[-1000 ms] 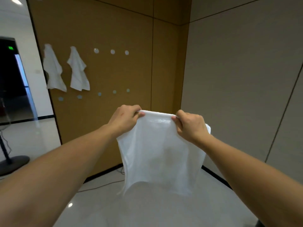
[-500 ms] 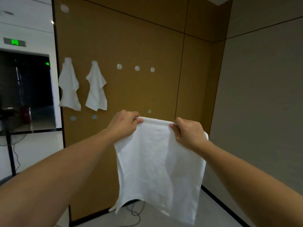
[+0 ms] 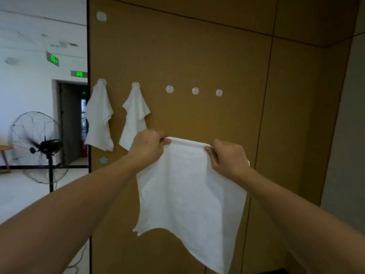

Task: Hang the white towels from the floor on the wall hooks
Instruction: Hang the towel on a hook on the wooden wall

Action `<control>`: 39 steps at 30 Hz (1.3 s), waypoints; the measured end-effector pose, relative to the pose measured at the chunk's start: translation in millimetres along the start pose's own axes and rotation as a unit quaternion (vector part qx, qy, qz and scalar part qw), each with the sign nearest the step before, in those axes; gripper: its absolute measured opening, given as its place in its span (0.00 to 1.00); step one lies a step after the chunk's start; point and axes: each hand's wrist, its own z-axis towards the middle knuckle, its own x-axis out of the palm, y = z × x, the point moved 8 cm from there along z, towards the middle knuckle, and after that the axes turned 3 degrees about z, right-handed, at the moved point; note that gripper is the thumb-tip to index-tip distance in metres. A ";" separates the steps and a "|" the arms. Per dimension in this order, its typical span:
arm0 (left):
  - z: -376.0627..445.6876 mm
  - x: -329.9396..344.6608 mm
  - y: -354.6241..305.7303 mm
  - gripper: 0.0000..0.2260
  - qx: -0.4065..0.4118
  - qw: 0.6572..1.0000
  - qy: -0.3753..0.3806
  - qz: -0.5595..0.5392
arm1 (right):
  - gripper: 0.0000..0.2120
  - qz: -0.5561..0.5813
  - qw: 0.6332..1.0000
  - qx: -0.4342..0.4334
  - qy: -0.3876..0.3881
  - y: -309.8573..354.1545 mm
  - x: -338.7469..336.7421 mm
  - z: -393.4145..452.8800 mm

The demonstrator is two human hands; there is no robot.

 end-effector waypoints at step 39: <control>447.4 226.1 251.9 0.26 0.074 0.945 -0.069 0.312 | 0.17 0.000 0.982 -0.122 -0.144 -137.5 340.2 511.5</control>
